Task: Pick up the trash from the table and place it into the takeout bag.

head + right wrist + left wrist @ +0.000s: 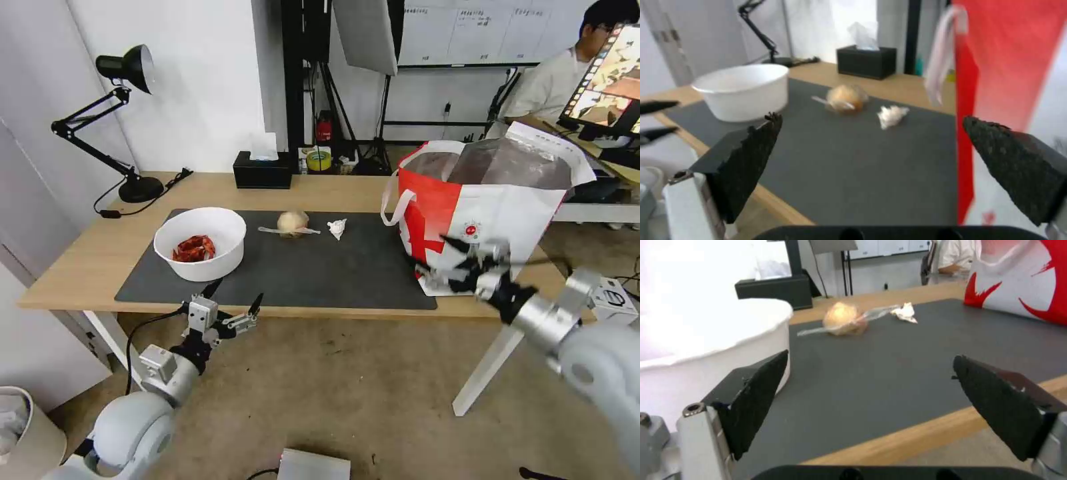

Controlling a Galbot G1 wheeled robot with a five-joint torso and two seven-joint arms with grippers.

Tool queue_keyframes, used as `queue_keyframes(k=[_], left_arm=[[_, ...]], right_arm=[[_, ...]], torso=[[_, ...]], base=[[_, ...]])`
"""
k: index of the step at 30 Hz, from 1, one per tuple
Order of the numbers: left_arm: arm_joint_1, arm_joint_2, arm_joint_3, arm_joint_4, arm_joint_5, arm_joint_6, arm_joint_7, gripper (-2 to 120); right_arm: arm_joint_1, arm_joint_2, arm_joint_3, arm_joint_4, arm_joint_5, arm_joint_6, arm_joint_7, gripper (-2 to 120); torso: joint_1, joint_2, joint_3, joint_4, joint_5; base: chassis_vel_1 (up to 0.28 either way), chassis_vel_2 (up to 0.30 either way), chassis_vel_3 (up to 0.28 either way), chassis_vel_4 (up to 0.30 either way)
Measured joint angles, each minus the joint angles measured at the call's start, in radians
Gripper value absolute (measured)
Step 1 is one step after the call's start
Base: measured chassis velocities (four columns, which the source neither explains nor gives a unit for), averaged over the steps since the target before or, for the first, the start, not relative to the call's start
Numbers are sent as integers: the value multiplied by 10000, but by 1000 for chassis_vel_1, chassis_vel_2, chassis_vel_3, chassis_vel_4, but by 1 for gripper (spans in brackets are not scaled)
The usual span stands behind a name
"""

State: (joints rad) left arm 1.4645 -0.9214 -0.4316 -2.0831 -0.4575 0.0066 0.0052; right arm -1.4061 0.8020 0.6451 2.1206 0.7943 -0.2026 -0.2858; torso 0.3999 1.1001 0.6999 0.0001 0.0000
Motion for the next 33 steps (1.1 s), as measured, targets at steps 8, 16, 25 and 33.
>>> queue_keyframes(k=[8, 16, 25, 33], left_arm=[[111, -74, -76, 333, 0, -110, -34, 100], [213, -72, -286, 658, 66, -312, -56, 100], [191, -110, -342, 1017, 115, -443, -82, 100], [164, -132, -343, 1213, 126, -579, -86, 100]], right_arm=[[-414, 659, -372, -1040, -583, 2030, 100, 100], [-592, 1162, -631, -1602, -733, 2543, 356, 100], [-648, 1417, -858, -1903, -691, 2566, 379, 100], [-662, 1480, -980, -1924, -680, 2516, 397, 100]], torso=[[1, -1, 0, -1, 0], [1, -2, 0, -1, 0], [1, -1, 0, -2, 0], [1, -1, 0, -1, -1]], base=[[0, 0, 0, 0], [0, 0, 0, 0], [0, 0, 0, 0], [0, 0, 0, 0]])
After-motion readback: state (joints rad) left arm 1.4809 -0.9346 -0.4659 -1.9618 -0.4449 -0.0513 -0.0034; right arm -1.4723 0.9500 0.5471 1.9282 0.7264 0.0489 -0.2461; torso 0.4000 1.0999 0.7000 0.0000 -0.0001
